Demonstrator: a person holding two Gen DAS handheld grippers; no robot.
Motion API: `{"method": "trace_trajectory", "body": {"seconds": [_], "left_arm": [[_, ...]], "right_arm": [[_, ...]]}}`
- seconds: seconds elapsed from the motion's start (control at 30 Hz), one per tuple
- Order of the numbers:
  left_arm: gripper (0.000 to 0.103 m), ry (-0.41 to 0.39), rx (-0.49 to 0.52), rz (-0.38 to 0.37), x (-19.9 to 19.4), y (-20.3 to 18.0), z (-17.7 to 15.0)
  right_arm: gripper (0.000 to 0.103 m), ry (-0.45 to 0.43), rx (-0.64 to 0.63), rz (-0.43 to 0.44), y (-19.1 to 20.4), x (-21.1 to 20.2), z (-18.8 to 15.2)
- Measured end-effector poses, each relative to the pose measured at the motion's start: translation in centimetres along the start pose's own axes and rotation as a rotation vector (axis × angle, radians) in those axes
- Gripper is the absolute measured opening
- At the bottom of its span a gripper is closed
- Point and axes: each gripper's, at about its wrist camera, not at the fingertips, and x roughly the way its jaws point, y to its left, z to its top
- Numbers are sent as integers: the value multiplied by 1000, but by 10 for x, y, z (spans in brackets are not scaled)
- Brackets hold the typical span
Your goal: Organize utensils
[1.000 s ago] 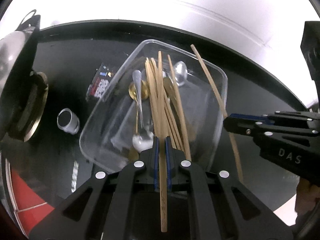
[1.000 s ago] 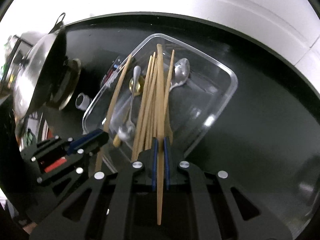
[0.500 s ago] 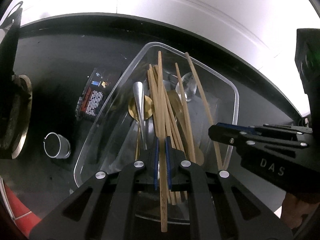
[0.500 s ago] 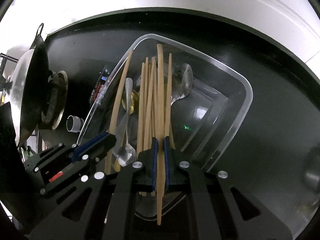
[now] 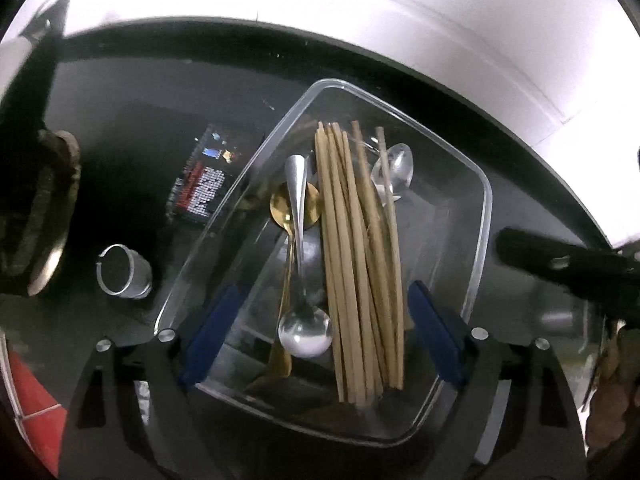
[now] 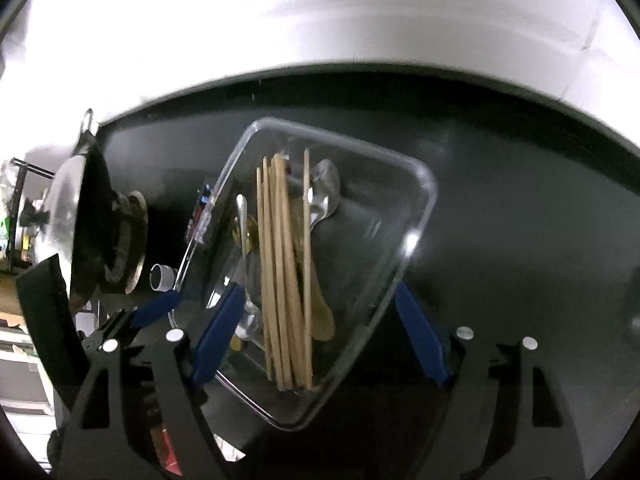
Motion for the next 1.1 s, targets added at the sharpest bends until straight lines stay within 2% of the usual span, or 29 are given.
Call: {"method": "trace_trajectory", "body": {"seconds": [0.07,0.17,0.23,0.33,0.43,0.57,0.73,0.83,0.93,1.1], "left_arm": [[92,-9,-9,1,-7,-5,-7],[97,-21,-21,4,-17,-17,-21],[97,-36,-15,17,-23,-30,-30],[97,-69,-2,17,-35,-54,-48],[97,-106,8,-21,-43,-85,-61],[97,-113,37,-67,-42,-145,-82],[97,-78,82,-123,-35,-214,-105],[97,-72,115,-86,-30,-245,-119],[97,-78,122,-55,-27,-272,-133],[97,-68,178,-12,-22,-310,-144]], "right_arm": [[83,-23,-16,0,-8,-15,-10],[90,-60,-25,-14,-26,-38,-28],[91,-81,-34,-46,-42,-55,-43],[96,-131,-35,-130,-74,-86,-68],[96,-184,-32,-225,-113,-123,-93],[96,-238,-1,-323,-171,-166,-128],[96,-255,81,-360,-246,-202,-172],[96,-252,109,-377,-281,-212,-193],[96,-237,185,-331,-308,-217,-209],[96,-209,183,-310,-322,-215,-226]]}}
